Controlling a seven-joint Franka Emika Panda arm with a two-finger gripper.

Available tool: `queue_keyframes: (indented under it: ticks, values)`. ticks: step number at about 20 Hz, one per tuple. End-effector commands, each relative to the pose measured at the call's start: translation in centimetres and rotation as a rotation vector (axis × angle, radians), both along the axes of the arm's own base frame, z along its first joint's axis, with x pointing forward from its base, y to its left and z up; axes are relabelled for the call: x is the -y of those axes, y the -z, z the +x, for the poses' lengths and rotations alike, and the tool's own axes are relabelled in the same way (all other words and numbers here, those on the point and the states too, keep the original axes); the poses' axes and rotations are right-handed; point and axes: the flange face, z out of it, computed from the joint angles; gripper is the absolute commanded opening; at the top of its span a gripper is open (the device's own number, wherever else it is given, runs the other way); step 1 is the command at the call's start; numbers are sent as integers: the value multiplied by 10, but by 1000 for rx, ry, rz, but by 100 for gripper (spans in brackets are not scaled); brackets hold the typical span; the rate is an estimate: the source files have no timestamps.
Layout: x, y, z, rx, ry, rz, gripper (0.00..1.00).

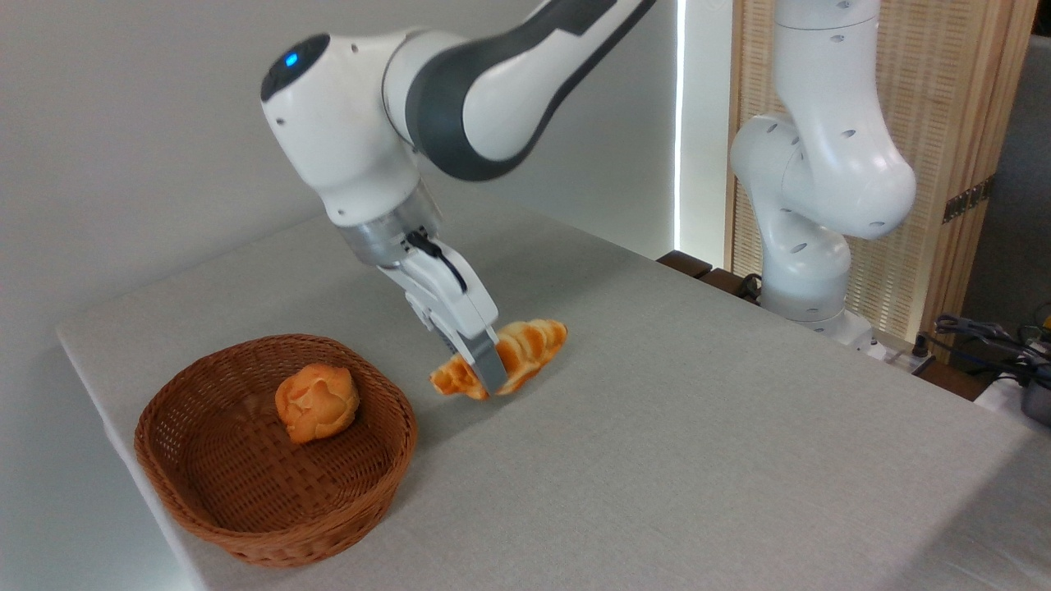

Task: Put bread into the basket
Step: 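Lift the golden bread and carry it over the wicker basket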

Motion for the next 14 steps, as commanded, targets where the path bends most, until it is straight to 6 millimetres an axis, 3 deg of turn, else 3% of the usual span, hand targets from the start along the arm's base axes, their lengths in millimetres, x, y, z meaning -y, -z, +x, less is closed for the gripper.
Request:
queue_keyframes:
  ticks: [1, 6, 10, 11, 13, 14]
  values:
    - [16, -40, 8, 52, 40, -20, 20]
    - [29, -80, 33, 222, 37, -80, 29]
    - [37, -80, 57, 364, 20, -139, 38]
    - [38, -76, 61, 380, 20, -143, 49]
    - [41, -68, 70, 410, 2, -167, 86]
    - [41, -65, 75, 427, -15, -186, 91]
